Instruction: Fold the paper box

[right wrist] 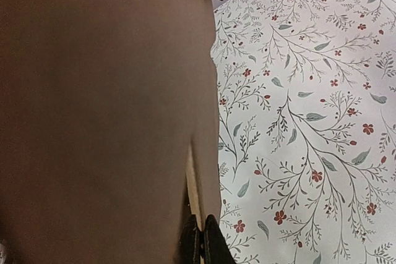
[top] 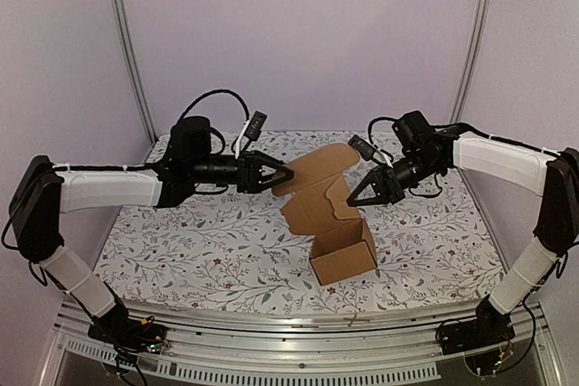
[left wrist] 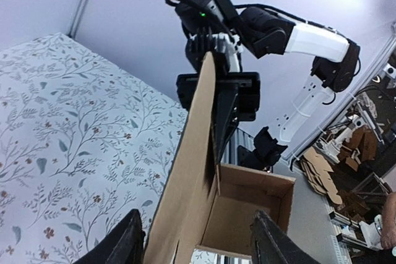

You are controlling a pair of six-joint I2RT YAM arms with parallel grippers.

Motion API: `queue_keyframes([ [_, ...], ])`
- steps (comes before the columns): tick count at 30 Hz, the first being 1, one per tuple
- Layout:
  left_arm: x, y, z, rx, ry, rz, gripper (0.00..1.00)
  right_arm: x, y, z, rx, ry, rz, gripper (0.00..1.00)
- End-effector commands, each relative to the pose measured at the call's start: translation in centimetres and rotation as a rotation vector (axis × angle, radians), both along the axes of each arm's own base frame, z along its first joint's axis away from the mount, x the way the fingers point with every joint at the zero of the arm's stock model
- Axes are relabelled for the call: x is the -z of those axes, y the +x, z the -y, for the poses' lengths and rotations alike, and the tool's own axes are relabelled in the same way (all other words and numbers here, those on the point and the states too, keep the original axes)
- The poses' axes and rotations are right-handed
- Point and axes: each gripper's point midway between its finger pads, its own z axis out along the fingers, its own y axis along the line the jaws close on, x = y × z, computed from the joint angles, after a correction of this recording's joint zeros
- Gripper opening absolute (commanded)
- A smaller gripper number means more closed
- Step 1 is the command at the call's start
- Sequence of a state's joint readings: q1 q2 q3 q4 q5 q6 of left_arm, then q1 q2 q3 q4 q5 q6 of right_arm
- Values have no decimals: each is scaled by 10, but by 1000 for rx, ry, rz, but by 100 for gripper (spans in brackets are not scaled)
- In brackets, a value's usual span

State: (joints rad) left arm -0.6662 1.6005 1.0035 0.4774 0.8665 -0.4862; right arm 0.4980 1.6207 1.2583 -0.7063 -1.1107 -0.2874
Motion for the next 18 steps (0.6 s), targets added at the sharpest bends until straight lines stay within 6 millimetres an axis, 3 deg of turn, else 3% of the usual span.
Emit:
queue_keyframes([
  [1, 8, 19, -45, -300, 6, 76, 62, -2, 9, 6, 53, -3, 9, 0],
  [5, 51, 26, -72, -475, 37, 16, 66, -7, 8, 6, 51, 16, -1, 0],
  [10, 105, 32, -74, -542, 100, -83, 65, -15, 8, 4, 46, 40, -9, 0],
  [13, 109, 29, -54, -483, 72, -81, 63, -16, 9, 4, 51, 41, -10, 0],
  [18, 96, 14, -14, -345, -5, -41, 62, -17, 12, 4, 66, 34, -3, 0],
])
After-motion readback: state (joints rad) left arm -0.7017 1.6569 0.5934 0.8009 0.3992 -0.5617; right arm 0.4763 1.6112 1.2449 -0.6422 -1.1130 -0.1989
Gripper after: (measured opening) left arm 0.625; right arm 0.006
